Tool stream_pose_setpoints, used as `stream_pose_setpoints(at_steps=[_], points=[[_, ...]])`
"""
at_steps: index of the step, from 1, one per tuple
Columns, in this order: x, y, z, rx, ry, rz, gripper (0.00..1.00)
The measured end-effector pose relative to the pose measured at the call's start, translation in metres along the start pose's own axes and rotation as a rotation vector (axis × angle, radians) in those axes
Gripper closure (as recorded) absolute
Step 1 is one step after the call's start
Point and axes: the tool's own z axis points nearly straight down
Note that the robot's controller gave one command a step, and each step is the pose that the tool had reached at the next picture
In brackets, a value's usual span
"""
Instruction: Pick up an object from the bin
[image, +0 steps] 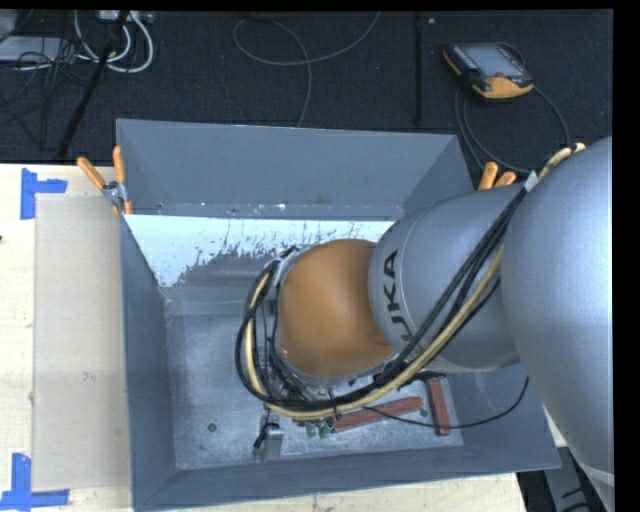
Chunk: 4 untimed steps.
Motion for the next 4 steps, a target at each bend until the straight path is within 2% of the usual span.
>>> stream_pose_setpoints(at_steps=[1,2,3,4], points=[[-0.021,-0.054,0.03,0.0,-0.001,-0.122,0.0],[-0.059,-0.096,0.008,0.0,-0.007,-0.137,0.0],[-0.1,-0.103,0.021,-0.001,-0.004,-0.144,0.0],[-0.107,-0.093,0.059,0.0,-0.004,-0.229,0.0]])
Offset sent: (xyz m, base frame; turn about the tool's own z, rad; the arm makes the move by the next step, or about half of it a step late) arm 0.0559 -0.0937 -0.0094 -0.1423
